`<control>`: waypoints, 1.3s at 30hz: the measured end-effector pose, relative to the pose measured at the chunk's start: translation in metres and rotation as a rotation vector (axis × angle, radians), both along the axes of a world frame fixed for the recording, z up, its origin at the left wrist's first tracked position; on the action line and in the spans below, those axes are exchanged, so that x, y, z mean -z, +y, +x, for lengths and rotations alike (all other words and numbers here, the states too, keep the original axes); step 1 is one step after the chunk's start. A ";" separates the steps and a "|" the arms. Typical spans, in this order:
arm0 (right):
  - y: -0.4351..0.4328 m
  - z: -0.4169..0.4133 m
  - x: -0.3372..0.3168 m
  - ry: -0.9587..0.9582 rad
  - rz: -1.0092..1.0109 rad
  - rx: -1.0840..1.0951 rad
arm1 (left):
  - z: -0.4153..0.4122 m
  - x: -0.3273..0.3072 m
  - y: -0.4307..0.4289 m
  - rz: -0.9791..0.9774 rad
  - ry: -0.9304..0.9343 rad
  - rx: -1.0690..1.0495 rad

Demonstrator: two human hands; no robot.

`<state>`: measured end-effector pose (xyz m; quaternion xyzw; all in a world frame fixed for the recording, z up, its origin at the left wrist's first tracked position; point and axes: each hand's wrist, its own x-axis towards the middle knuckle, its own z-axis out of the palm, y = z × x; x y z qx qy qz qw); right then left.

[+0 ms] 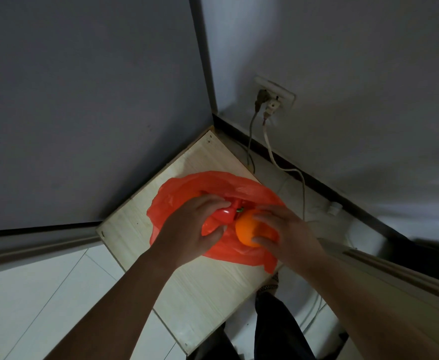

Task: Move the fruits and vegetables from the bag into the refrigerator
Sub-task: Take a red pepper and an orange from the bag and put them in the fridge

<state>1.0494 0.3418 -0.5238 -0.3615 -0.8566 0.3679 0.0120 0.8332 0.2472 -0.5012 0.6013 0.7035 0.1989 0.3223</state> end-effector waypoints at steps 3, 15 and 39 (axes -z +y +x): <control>0.004 0.009 0.005 -0.039 -0.211 0.055 | -0.001 0.004 0.001 -0.021 -0.021 -0.010; 0.024 -0.001 0.030 -0.076 -0.426 -0.021 | -0.020 0.042 0.027 -0.257 0.060 0.044; -0.038 -0.002 -0.153 0.040 -0.250 0.052 | -0.007 -0.148 -0.057 -0.164 -0.358 -0.548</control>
